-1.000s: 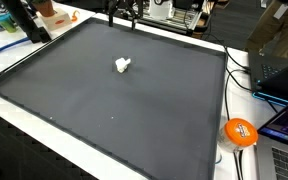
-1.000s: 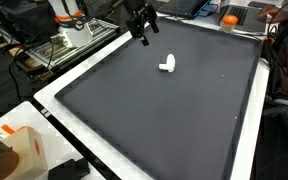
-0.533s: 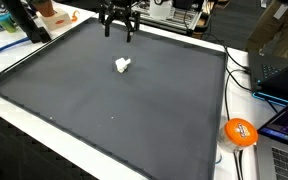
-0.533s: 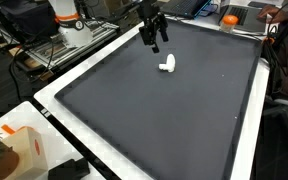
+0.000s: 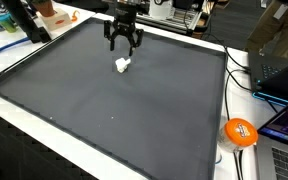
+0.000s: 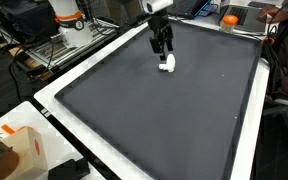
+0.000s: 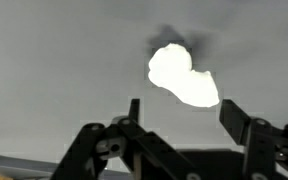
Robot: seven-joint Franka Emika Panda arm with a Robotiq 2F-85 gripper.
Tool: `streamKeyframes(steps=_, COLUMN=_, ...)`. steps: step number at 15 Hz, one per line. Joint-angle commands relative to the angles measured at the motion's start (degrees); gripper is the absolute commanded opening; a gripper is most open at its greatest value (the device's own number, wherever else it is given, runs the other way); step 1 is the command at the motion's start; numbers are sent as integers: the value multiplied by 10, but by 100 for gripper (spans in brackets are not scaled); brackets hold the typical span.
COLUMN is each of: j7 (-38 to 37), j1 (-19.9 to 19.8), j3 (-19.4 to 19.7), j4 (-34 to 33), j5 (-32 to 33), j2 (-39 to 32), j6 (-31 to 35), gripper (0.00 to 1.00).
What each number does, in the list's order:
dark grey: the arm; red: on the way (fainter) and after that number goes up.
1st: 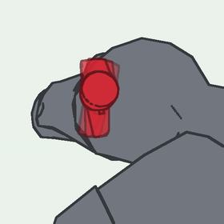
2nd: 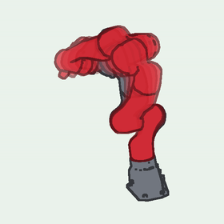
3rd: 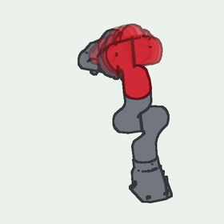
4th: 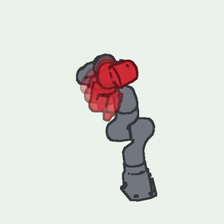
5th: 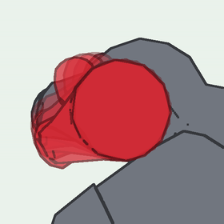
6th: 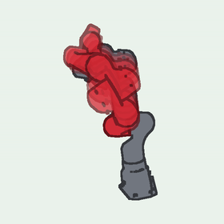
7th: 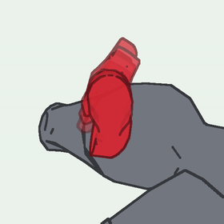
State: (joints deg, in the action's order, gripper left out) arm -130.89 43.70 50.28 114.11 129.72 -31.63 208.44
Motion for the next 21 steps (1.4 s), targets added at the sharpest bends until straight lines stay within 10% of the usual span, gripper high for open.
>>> streamKeyframes(steps=1, j7=-17, j1=-18, j3=-12, j4=-35, j5=-18, j2=-45, j6=20, gripper=82)
streamKeyframes(steps=12, j7=-85, j1=-47, j3=-29, j4=-100, j5=-6, j2=-135, j6=46, gripper=72)
streamKeyframes(steps=21, j7=-110, j1=-60, j3=-29, j4=-116, j5=8, j2=-141, j6=56, gripper=1)
